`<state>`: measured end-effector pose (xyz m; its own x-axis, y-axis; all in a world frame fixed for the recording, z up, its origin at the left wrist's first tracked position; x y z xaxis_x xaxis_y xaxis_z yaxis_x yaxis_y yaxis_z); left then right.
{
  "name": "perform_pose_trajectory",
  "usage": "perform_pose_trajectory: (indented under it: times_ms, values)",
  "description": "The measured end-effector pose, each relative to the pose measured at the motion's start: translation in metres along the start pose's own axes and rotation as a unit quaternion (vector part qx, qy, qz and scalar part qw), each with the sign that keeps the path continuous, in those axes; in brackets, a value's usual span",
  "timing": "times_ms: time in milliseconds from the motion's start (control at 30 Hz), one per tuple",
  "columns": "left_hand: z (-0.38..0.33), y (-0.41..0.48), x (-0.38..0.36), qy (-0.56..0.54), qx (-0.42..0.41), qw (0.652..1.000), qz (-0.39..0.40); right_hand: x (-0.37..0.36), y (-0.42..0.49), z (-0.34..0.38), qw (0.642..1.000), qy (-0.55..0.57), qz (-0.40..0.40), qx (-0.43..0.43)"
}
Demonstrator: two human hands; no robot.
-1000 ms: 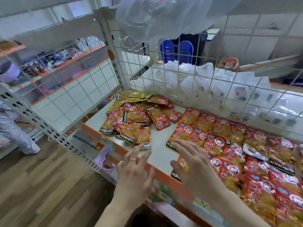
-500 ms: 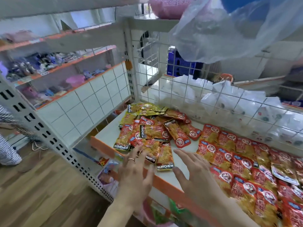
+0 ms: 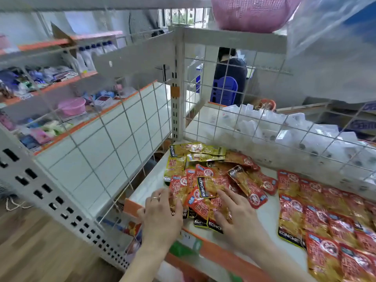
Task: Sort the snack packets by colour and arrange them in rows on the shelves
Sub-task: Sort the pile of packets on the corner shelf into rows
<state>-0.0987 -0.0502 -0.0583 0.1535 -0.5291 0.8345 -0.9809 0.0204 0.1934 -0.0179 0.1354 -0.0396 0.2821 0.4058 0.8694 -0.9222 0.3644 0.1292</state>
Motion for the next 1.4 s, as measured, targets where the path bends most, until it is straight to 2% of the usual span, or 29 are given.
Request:
perform_pose_trajectory:
  times_ms: [200, 400, 567, 667, 900, 1000, 1067, 1100, 1200, 1400]
  values:
    - [0.002, 0.024, -0.002, -0.026, -0.011, 1.0, 0.01, -0.012, 0.009, 0.011, 0.999, -0.023, -0.002, -0.025]
    - [0.003, 0.057, -0.008, -0.083, 0.035, 0.996, 0.01, -0.012, 0.023, 0.013, 0.999, -0.031, -0.014, -0.041]
    - [-0.007, 0.089, -0.014, -0.036, 0.04, 0.998, 0.026, -0.013, 0.033, 0.012, 0.999, -0.029, -0.005, -0.037]
    - [-0.014, 0.103, -0.019, -0.013, 0.046, 0.998, 0.034, -0.014, 0.029, 0.01, 1.0, -0.022, -0.003, -0.008]
    - [-0.019, 0.115, -0.032, 0.038, 0.01, 0.999, 0.031, -0.011, 0.025, 0.006, 0.999, 0.039, -0.017, -0.002]
    - [-0.017, 0.121, -0.036, 0.009, 0.031, 0.999, 0.043, -0.008, 0.024, 0.007, 0.996, 0.045, -0.062, -0.037]
    - [-0.014, 0.126, -0.036, -0.027, 0.062, 0.996, 0.054, -0.004, 0.024, 0.007, 0.988, 0.016, -0.108, -0.111]
    - [-0.011, 0.13, -0.036, -0.052, 0.078, 0.994, 0.057, -0.002, 0.025, 0.008, 0.982, -0.012, -0.105, -0.159]
    - [-0.005, 0.132, -0.031, -0.143, 0.113, 0.981, 0.061, 0.002, 0.03, 0.014, 0.961, -0.085, -0.023, -0.263]
    - [0.002, 0.114, -0.011, -0.313, 0.145, 0.938, 0.04, -0.002, 0.045, 0.026, 0.951, -0.131, 0.026, -0.28]
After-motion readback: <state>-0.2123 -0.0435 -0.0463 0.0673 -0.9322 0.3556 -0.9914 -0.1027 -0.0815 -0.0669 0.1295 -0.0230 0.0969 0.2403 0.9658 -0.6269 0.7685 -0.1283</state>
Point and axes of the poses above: each hand's wrist, its own y-axis towards the middle knuckle, its own x-axis out of the back of the hand, z = x × y, the point moved 2 cm from there along y, towards the middle knuckle, and after that the axes turned 13 degrees about -z, right-handed, at the moved point
